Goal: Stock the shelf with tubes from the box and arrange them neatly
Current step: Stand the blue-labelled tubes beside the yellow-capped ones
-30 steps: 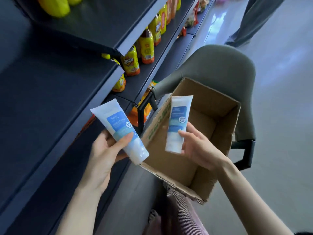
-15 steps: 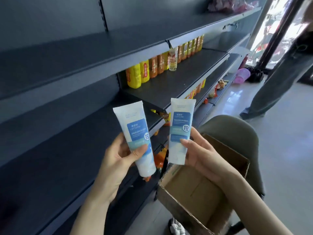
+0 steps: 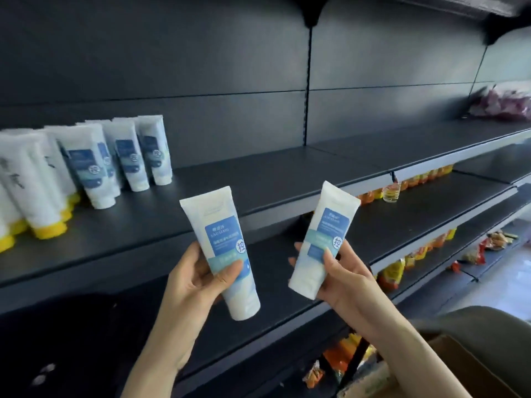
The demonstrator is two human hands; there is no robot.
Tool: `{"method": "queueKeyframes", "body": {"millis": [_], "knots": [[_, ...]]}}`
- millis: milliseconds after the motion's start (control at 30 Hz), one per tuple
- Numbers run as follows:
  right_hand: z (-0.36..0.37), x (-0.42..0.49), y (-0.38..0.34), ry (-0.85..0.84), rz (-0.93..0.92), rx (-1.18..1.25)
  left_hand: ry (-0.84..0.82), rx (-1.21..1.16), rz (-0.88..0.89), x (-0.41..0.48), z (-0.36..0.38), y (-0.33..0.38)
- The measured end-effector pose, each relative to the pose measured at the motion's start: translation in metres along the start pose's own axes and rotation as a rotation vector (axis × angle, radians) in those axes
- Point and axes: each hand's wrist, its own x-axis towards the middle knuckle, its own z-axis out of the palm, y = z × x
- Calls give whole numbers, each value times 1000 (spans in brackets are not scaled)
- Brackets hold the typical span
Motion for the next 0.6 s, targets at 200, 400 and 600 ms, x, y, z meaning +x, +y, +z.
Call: {"method": "queueKeyframes", "body": {"millis": [200,400,600], "knots": [[20,42,-9,-162,14,-7,250,41,108,-3,-20,25],[41,91,-28,-365,-8,-99,449,97,224,0,-31,47],[83,136,-30,-505,-33,-151,596,130,297,-7,-48,59]]}}
